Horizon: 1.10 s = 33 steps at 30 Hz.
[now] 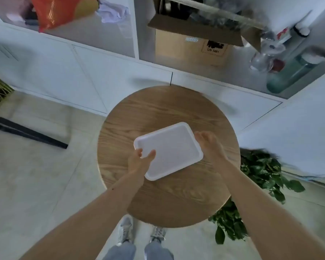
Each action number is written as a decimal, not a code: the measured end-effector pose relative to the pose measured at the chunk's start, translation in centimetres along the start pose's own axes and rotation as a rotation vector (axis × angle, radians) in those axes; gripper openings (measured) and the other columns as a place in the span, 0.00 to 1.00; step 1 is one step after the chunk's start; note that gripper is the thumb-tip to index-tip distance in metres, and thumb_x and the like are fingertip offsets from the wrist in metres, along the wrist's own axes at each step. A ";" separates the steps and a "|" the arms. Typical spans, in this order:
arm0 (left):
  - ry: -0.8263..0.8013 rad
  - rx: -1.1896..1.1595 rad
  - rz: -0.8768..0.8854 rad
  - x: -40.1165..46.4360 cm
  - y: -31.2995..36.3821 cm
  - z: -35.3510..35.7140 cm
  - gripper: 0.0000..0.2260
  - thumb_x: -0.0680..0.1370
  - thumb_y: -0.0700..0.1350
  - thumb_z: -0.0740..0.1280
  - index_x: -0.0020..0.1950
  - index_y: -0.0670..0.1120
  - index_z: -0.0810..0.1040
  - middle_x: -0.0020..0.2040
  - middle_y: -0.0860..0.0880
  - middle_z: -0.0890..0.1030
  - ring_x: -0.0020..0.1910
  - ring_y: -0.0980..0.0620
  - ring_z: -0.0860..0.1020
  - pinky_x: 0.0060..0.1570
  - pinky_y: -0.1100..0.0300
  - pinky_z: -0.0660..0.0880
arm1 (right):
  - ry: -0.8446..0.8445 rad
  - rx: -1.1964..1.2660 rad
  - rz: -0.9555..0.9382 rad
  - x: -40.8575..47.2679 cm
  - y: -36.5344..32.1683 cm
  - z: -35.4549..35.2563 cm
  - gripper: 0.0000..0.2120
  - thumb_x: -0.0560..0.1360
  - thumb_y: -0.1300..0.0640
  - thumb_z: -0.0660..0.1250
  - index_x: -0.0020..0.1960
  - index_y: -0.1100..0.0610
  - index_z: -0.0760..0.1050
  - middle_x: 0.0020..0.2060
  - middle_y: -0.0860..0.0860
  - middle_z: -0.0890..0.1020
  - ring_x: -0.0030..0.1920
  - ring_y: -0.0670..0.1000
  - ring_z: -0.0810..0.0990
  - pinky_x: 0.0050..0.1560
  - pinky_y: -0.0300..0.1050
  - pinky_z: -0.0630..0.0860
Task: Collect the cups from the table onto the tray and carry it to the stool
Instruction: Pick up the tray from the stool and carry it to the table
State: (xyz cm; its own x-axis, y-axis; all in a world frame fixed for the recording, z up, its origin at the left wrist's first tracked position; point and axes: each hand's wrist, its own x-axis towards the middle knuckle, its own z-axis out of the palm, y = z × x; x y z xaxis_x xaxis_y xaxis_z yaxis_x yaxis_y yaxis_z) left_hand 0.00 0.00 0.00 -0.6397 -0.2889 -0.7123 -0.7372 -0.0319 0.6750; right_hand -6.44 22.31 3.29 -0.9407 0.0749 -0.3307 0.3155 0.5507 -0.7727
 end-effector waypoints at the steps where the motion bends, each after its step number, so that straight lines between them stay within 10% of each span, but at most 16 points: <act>1: 0.032 -0.003 -0.019 0.1 -0.1 0.1 0.36 0.71 0.56 0.73 0.75 0.46 0.64 0.70 0.48 0.69 0.67 0.45 0.72 0.64 0.50 0.70 | -0.021 -0.042 0.028 0.4 0.4 0.1 0.19 0.73 0.40 0.60 0.35 0.53 0.61 0.32 0.50 0.64 0.34 0.50 0.63 0.35 0.47 0.60; 4: 0.080 -0.020 -0.047 0.6 -1.0 0.2 0.40 0.62 0.63 0.73 0.70 0.48 0.69 0.65 0.47 0.73 0.61 0.44 0.75 0.62 0.46 0.74 | -0.065 -0.120 0.164 1.9 2.1 0.6 0.18 0.67 0.34 0.63 0.47 0.47 0.71 0.45 0.46 0.73 0.47 0.50 0.73 0.43 0.45 0.72; 7: 0.110 -0.048 -0.050 1.5 -2.3 0.5 0.31 0.65 0.59 0.74 0.64 0.47 0.72 0.58 0.47 0.77 0.55 0.46 0.78 0.57 0.47 0.77 | -0.082 -0.189 0.209 3.5 3.9 1.4 0.38 0.66 0.33 0.69 0.68 0.54 0.69 0.65 0.51 0.73 0.66 0.55 0.71 0.66 0.58 0.72; 14: 0.159 -0.078 -0.015 2.5 -2.8 0.8 0.15 0.70 0.51 0.74 0.53 0.52 0.75 0.51 0.52 0.80 0.52 0.49 0.80 0.55 0.48 0.77 | -0.090 -0.255 0.296 4.8 6.7 3.4 0.44 0.53 0.24 0.69 0.59 0.52 0.74 0.55 0.52 0.79 0.60 0.57 0.76 0.59 0.59 0.77; 33: 0.315 -0.132 -0.022 0.3 -2.1 -3.8 0.14 0.72 0.34 0.68 0.56 0.44 0.76 0.49 0.47 0.82 0.49 0.47 0.80 0.46 0.53 0.77 | -0.032 -0.167 0.132 2.1 1.5 5.4 0.38 0.57 0.39 0.78 0.60 0.57 0.72 0.57 0.54 0.75 0.60 0.56 0.74 0.61 0.58 0.75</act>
State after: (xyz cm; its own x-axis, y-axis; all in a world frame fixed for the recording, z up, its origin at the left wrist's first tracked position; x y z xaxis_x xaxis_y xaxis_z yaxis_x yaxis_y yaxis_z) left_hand 2.16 -3.63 -0.90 -0.5100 -0.5670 -0.6468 -0.7028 -0.1590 0.6934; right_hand -7.26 18.78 -1.48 -0.8875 0.1304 -0.4419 0.4080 0.6680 -0.6223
